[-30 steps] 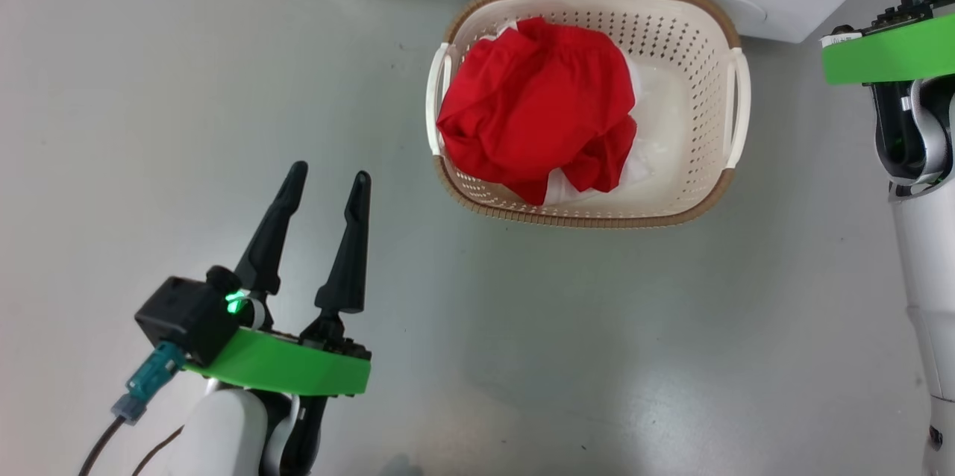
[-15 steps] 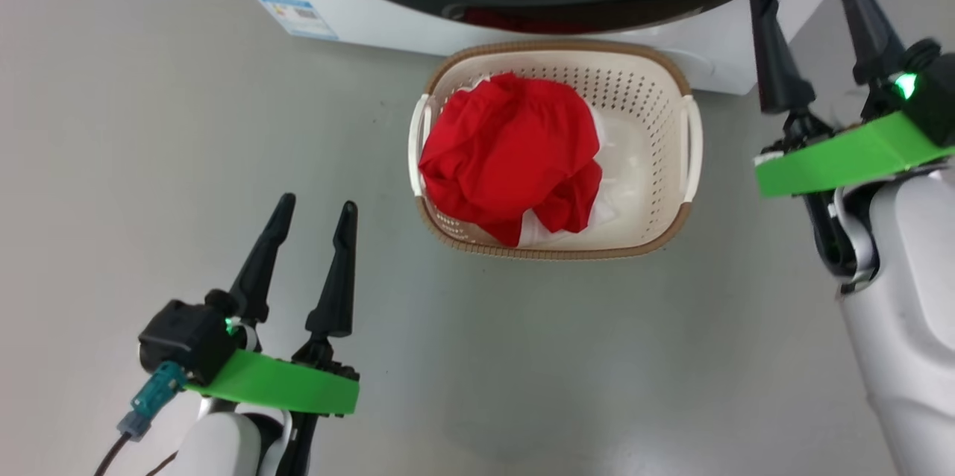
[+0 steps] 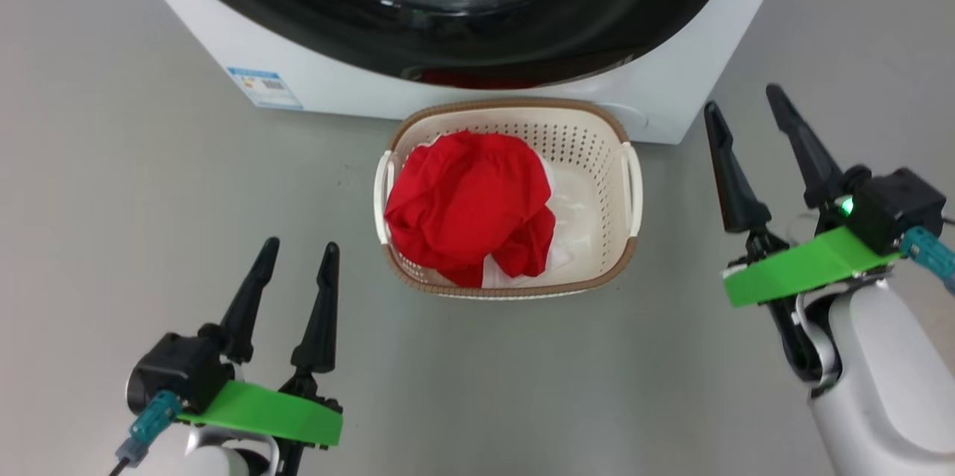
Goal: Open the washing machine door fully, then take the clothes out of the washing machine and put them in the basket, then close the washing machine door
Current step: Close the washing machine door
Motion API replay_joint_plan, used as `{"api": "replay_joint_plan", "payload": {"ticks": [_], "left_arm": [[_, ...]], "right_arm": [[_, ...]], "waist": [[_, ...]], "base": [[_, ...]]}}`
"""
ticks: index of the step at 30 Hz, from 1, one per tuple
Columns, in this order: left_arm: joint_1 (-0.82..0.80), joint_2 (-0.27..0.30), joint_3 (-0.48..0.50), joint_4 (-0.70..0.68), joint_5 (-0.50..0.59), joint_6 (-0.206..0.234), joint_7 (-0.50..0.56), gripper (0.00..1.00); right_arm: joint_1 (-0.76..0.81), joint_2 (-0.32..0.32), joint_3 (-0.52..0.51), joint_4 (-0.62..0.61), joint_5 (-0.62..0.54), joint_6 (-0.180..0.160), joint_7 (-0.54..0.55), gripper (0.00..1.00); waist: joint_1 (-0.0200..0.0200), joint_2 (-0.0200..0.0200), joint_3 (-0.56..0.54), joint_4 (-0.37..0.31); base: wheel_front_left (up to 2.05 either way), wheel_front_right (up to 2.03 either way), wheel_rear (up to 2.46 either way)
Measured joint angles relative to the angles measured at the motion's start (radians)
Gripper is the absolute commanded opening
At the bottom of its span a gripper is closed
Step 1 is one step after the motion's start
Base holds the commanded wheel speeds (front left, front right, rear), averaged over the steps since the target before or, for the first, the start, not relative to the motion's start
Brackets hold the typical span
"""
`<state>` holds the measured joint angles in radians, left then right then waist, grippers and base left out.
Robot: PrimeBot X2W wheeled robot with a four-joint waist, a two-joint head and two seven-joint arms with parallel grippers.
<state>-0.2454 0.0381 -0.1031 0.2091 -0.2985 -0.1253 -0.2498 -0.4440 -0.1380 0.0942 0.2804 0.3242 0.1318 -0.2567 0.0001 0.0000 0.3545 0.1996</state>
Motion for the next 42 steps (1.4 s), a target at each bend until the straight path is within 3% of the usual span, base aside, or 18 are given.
{"api": "replay_joint_plan", "payload": {"ticks": [16,42], "left_arm": [[0.09,0.041,0.032,0.02,0.006,0.0,0.0,1.0],[0.235,0.068,0.072,0.014,0.025,0.0,0.0,1.0]], "right_arm": [[0.232,0.044,-0.05,-0.022,0.029,0.0,0.0,1.0],[0.481,0.071,-0.093,-0.028,0.028,0.0,0.001,1.0]], "waist": [[0.0,0.0,-0.125,-0.073],[-0.0001,0.0,-0.247,-0.159]], "base": [[0.0,0.0,0.0],[0.0,0.0,0.0]]}}
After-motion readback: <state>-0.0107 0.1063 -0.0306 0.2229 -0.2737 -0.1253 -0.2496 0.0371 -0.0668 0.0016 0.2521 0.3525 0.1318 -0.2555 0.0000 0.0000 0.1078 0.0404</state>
